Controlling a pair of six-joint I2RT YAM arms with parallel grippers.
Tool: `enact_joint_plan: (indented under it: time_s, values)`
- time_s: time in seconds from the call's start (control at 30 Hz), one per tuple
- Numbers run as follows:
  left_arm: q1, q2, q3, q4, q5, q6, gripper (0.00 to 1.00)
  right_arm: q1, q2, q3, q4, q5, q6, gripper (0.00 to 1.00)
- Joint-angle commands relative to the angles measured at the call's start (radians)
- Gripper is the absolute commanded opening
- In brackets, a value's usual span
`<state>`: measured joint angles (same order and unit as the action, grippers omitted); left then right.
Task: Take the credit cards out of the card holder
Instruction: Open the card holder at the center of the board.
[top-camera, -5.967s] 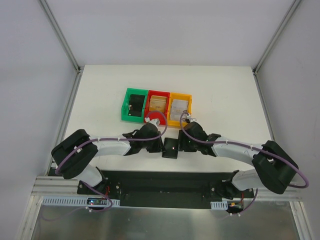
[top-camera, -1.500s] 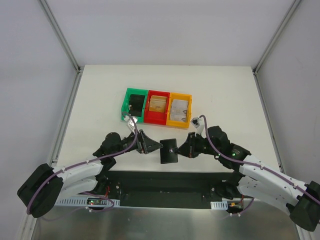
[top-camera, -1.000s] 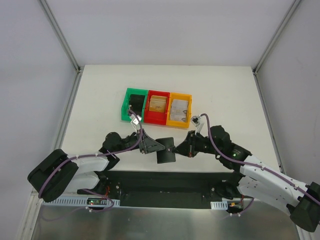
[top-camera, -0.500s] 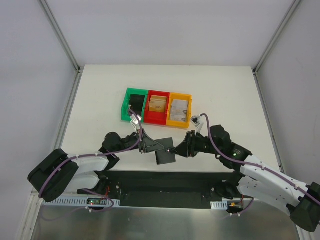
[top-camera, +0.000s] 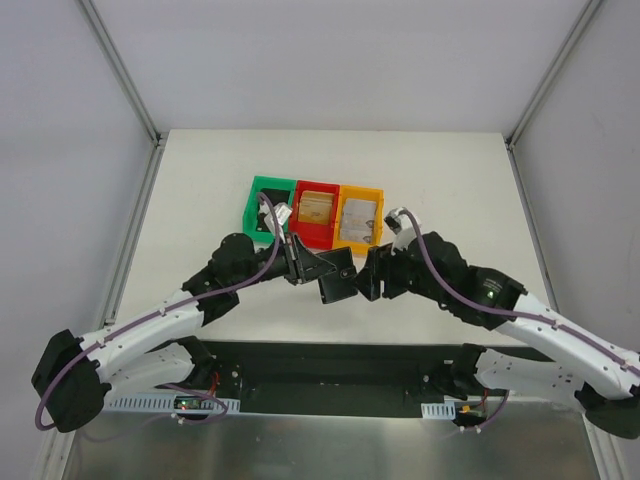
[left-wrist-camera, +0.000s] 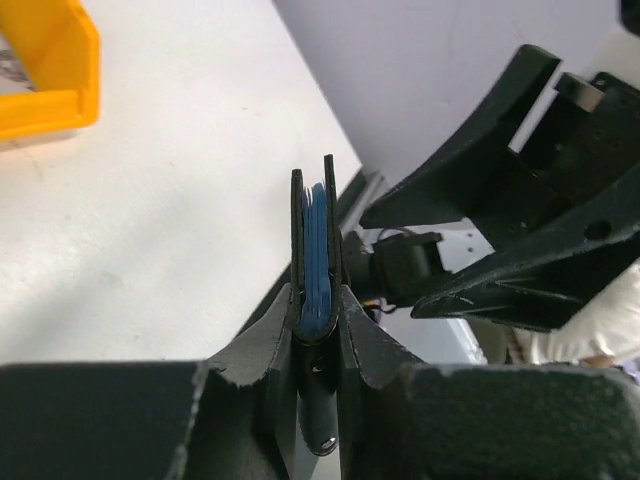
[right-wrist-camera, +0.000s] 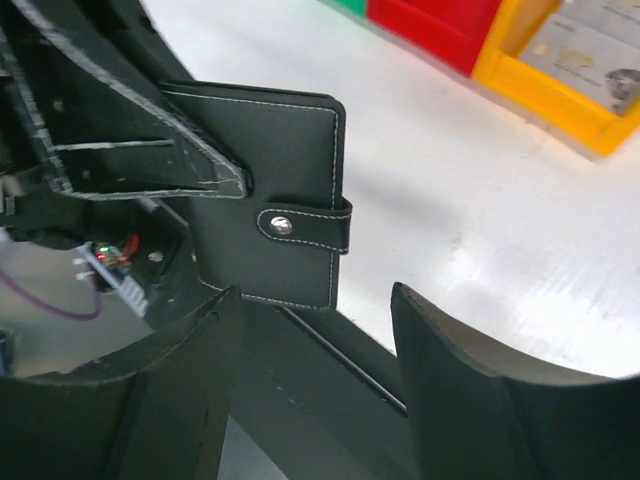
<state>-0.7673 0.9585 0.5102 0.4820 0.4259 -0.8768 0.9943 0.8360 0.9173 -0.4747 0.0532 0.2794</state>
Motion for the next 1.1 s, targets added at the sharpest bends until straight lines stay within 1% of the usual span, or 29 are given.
enact_joint_plan:
  time_s: [0.0,0.17,0.3,0.53,0.6,1.07]
  values:
    - [-0.030,-0.009,0.099,-0.340,-0.218,0.108,0.00,0.064,0.103,0.109,-0.160,0.255,-0.019,0.62]
    - [-0.079,0.008,0.146,-0.442,-0.360,0.111,0.00,0.095,0.170,0.170,-0.180,0.330,-0.008,0.61]
    - [-0.113,0.013,0.182,-0.479,-0.418,0.119,0.00,0.106,0.225,0.209,-0.185,0.353,-0.008,0.59]
    - [-0.125,0.014,0.214,-0.479,-0.420,0.099,0.00,0.129,0.310,0.242,-0.157,0.339,-0.008,0.58]
    - [-0.130,0.010,0.215,-0.500,-0.420,0.090,0.00,0.135,0.330,0.250,-0.151,0.332,-0.008,0.58]
    - [-0.142,0.013,0.241,-0.500,-0.420,0.076,0.00,0.153,0.419,0.305,-0.119,0.303,-0.013,0.58]
